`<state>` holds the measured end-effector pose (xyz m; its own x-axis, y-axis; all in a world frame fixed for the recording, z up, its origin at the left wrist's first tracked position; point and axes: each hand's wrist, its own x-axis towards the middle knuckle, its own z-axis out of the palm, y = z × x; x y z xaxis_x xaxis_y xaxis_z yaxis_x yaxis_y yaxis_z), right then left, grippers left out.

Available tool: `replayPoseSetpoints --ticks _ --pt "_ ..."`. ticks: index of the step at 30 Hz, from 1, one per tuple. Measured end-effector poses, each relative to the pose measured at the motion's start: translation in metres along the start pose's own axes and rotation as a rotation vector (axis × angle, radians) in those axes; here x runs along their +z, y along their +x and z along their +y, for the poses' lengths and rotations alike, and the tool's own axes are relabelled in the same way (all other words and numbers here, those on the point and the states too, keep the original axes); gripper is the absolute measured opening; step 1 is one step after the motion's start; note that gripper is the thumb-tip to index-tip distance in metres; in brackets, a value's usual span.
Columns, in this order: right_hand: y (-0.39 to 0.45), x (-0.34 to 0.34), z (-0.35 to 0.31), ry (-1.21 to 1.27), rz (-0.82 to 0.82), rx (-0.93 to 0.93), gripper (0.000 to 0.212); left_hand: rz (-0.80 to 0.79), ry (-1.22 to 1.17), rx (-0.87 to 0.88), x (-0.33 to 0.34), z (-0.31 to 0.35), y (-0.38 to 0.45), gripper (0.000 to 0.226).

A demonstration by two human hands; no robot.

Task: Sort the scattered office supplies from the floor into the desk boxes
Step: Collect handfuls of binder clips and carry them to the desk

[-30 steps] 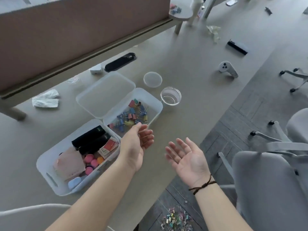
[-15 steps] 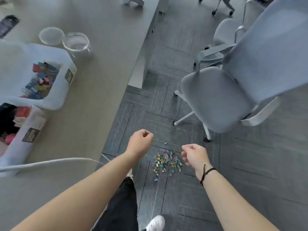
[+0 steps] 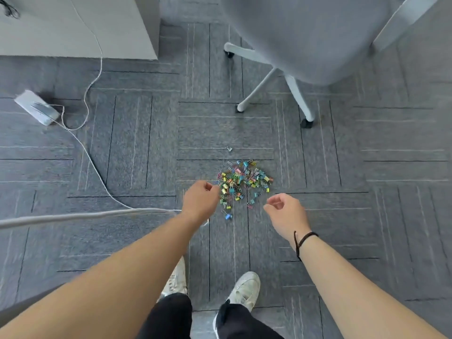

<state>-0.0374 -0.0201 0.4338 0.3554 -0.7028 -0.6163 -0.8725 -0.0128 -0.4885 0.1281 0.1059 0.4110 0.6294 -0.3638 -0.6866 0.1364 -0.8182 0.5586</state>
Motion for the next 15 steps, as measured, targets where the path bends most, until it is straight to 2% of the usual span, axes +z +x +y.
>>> replayPoseSetpoints --ticks 4,9,13,15 --pt "0.071 0.072 0.059 0.021 -0.024 -0.002 0.011 0.054 0.016 -0.044 0.051 -0.067 0.082 0.017" --pt "0.157 0.149 0.124 -0.051 -0.081 -0.038 0.022 0.132 0.126 -0.076 0.104 -0.144 0.185 0.020" --pt "0.226 0.197 0.161 -0.158 -0.078 -0.145 0.026 0.003 0.344 0.085 0.144 -0.177 0.256 0.012" --pt "0.259 0.215 0.171 -0.246 -0.099 -0.223 0.030 -0.098 0.462 0.243 0.163 -0.180 0.289 0.031"
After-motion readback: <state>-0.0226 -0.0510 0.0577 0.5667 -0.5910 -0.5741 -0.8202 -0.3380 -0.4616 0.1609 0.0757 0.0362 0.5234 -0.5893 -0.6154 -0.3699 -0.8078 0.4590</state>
